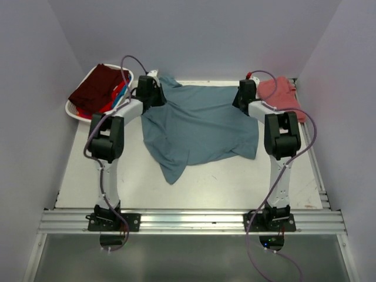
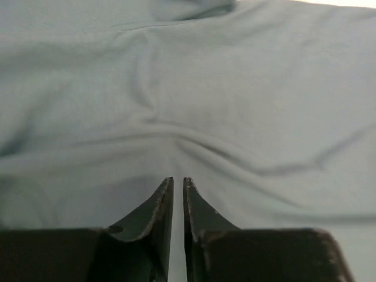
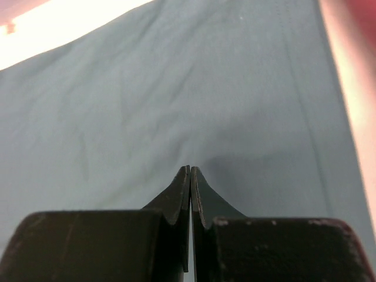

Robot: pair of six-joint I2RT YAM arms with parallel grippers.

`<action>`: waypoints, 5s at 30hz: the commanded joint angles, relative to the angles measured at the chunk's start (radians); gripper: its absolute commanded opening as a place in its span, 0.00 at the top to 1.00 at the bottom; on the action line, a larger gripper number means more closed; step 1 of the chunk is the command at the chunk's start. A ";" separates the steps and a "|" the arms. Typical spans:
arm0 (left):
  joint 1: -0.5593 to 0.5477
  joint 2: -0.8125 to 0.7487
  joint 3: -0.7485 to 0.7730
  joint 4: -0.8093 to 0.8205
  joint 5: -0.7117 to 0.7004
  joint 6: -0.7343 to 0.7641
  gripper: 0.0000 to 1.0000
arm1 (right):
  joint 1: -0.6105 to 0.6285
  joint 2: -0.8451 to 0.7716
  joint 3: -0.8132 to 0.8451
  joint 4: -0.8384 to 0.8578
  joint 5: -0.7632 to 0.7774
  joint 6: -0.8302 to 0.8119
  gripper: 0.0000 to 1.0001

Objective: Fold and stack the t-shirts
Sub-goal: Flatten the tshirt out

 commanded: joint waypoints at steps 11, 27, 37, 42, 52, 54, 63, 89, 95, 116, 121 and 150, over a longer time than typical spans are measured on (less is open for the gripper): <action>-0.173 -0.603 -0.398 0.001 -0.169 0.085 0.39 | 0.083 -0.728 -0.562 0.215 -0.041 -0.119 0.82; -0.499 -0.435 -0.426 -0.322 -0.410 -0.082 0.45 | 0.194 -0.893 -0.746 -0.098 -0.069 -0.101 0.53; -0.566 -0.377 -0.400 -0.356 -0.394 -0.148 0.51 | 0.194 -0.870 -0.752 -0.115 -0.062 -0.096 0.53; -0.591 -0.363 -0.406 -0.377 -0.394 -0.172 0.52 | 0.194 -0.849 -0.746 -0.130 -0.049 -0.093 0.53; -0.597 -0.303 -0.430 -0.370 -0.424 -0.195 1.00 | 0.194 -0.843 -0.763 -0.130 -0.030 -0.087 0.72; -0.595 -0.299 -0.436 -0.374 -0.439 -0.203 1.00 | 0.194 -0.841 -0.764 -0.131 -0.027 -0.087 0.74; -0.603 -0.455 -0.487 -0.402 -0.511 -0.241 1.00 | 0.194 -0.847 -0.764 -0.139 -0.015 -0.085 0.78; -0.641 -1.518 -0.818 -1.207 -0.614 -1.218 1.00 | 0.191 -0.837 -0.732 -0.184 -0.058 -0.079 0.81; -0.641 -1.548 -0.858 -1.207 -0.794 -1.278 1.00 | 0.189 -0.834 -0.737 -0.184 -0.069 -0.076 0.82; -0.492 -1.260 -0.828 -1.206 -1.197 -1.386 1.00 | 0.166 -0.743 -0.694 -0.217 -0.133 -0.029 0.88; -0.410 -1.240 -0.806 -0.730 -1.099 -0.631 1.00 | 0.168 -0.752 -0.687 -0.222 -0.121 -0.029 0.89; 0.334 -1.836 -0.889 -1.088 -0.295 -0.615 0.46 | 0.157 -0.697 -0.625 -0.300 -0.231 -0.055 0.87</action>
